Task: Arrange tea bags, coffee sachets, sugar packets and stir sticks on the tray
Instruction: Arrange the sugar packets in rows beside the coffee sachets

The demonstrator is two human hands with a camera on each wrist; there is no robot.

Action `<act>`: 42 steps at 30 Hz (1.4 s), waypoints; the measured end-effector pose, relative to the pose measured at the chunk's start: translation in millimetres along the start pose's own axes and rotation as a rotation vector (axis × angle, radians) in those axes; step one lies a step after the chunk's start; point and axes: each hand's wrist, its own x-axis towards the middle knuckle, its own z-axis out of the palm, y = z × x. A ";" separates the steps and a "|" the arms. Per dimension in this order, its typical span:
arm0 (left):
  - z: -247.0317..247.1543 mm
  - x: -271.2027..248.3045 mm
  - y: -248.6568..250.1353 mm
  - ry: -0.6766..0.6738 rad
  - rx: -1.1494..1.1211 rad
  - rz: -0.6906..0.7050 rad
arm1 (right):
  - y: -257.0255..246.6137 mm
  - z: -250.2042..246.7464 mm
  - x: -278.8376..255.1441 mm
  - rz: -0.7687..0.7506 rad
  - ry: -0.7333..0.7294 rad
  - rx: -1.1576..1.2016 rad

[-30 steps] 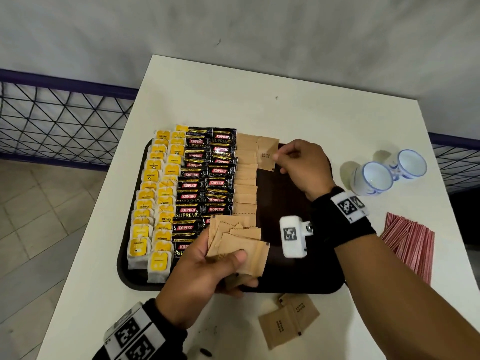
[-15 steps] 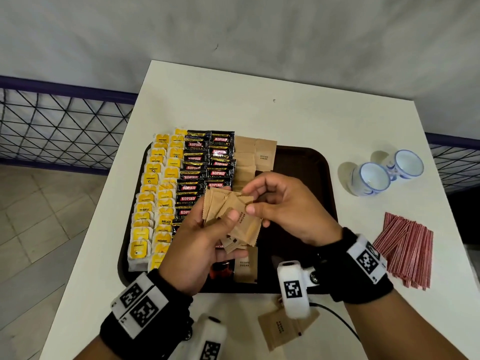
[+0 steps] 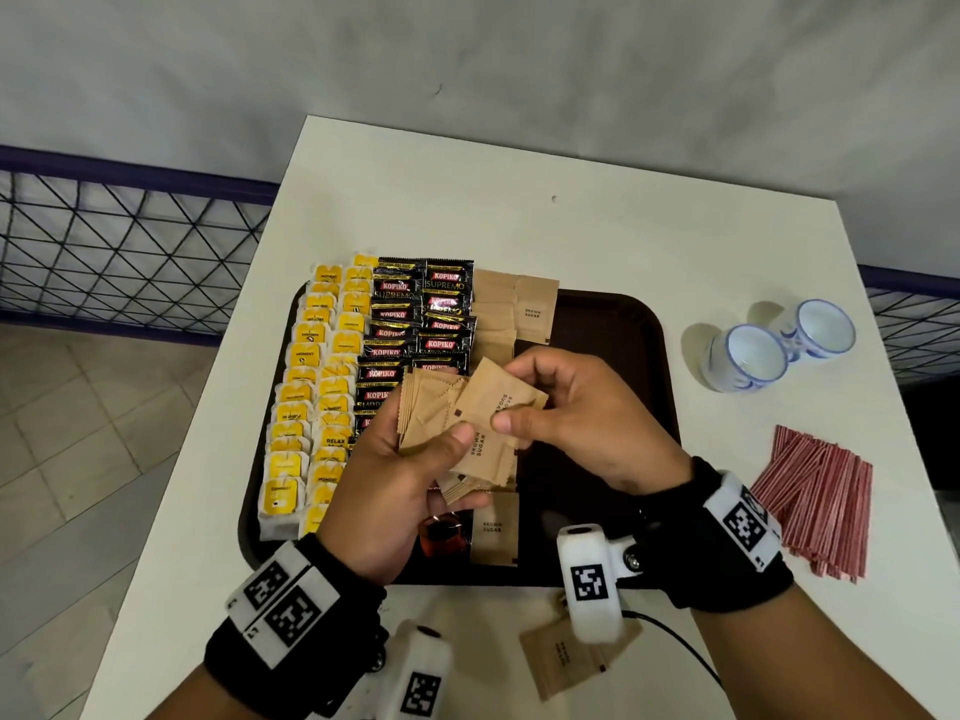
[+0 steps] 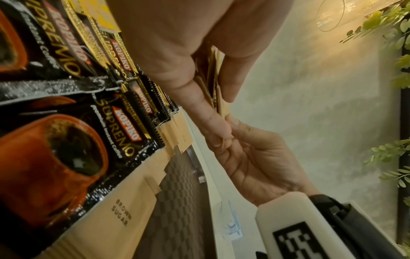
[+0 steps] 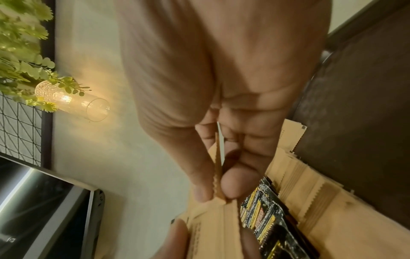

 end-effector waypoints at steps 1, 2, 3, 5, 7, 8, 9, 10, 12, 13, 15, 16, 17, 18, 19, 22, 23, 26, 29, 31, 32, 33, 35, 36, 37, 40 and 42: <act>0.0 0.5 -0.4 0.003 0.004 -0.002 | -0.7 0.0 0.0 0.006 0.000 0.019; -0.3 0.9 -0.7 0.010 0.006 -0.004 | -0.7 -0.2 0.0 0.013 0.003 0.043; -0.2 1.3 -0.9 0.016 0.004 -0.005 | -0.7 -0.7 -0.1 0.023 0.011 0.073; -0.9 1.4 -1.1 0.023 -0.006 -0.008 | -0.9 -2.9 0.1 0.060 0.049 0.155; -2.1 0.9 -1.0 0.021 -0.014 -0.013 | -1.2 -10.2 1.9 0.110 0.126 0.256; -2.8 0.5 -0.5 0.020 -0.019 -0.014 | -0.7 -16.0 4.3 0.125 0.176 0.277; -4.0 0.0 -0.4 0.020 -0.022 -0.015 | 1.1 -22.6 7.1 0.125 0.231 0.251; -5.1 -0.4 -0.6 0.020 -0.023 -0.016 | 4.7 -29.9 10.7 0.111 0.288 0.180; -7.1 -1.7 -1.4 0.018 -0.022 -0.017 | 13.1 -44.0 20.1 0.097 0.386 0.005; -7.8 -2.3 -1.8 0.019 -0.023 -0.018 | 16.9 -50.1 25.4 0.106 0.422 -0.048; -8.5 -3.6 -3.2 0.022 -0.023 -0.023 | 22.4 -59.8 35.7 0.130 0.471 -0.086; -8.6 -4.1 -3.8 0.022 -0.026 -0.024 | 23.6 -63.2 40.9 0.139 0.486 -0.107; -8.4 -4.7 -4.3 0.021 -0.030 -0.024 | 24.7 -65.4 46.3 0.146 0.490 -0.130; -8.1 -5.2 -4.5 0.019 -0.033 -0.025 | 26.1 -66.8 51.8 0.156 0.486 -0.149; -7.8 -5.7 -4.7 0.016 -0.035 -0.024 | 26.9 -67.1 56.8 0.169 0.476 -0.168; -8.0 -7.5 -4.8 0.009 -0.040 -0.024 | 30.4 -65.4 71.0 0.217 0.447 -0.212; -8.6 -7.9 -4.9 0.008 -0.041 -0.024 | 30.8 -64.7 74.8 0.231 0.441 -0.213; -11.2 -8.9 -5.6 0.010 -0.040 -0.029 | 31.8 -62.7 83.4 0.256 0.439 -0.209; -13.2 -9.2 -6.4 0.018 -0.040 -0.037 | 31.2 -60.2 88.5 0.249 0.462 -0.202; -13.4 -9.2 -6.9 0.019 -0.036 -0.041 | 31.7 -59.3 91.8 0.249 0.485 -0.196; -13.0 -9.2 -7.2 0.019 -0.034 -0.042 | 32.0 -59.1 93.4 0.251 0.496 -0.197; -12.7 -9.3 -7.3 0.019 -0.033 -0.042 | 32.1 -58.4 94.8 0.252 0.505 -0.200; -11.9 -9.1 -7.3 0.016 -0.033 -0.043 | 32.9 -57.2 97.5 0.257 0.515 -0.202; -11.3 -8.9 -7.0 0.014 -0.035 -0.044 | 33.3 -57.0 98.3 0.261 0.517 -0.198; -10.7 -8.5 -6.6 0.015 -0.038 -0.045 | 33.6 -57.5 98.7 0.266 0.523 -0.195; -9.2 -6.1 -5.2 0.024 -0.049 -0.043 | 27.8 -58.2 91.4 0.250 0.576 -0.248; -7.8 -3.9 -3.8 0.032 -0.056 -0.035 | 16.2 -51.2 74.9 0.185 0.562 -0.268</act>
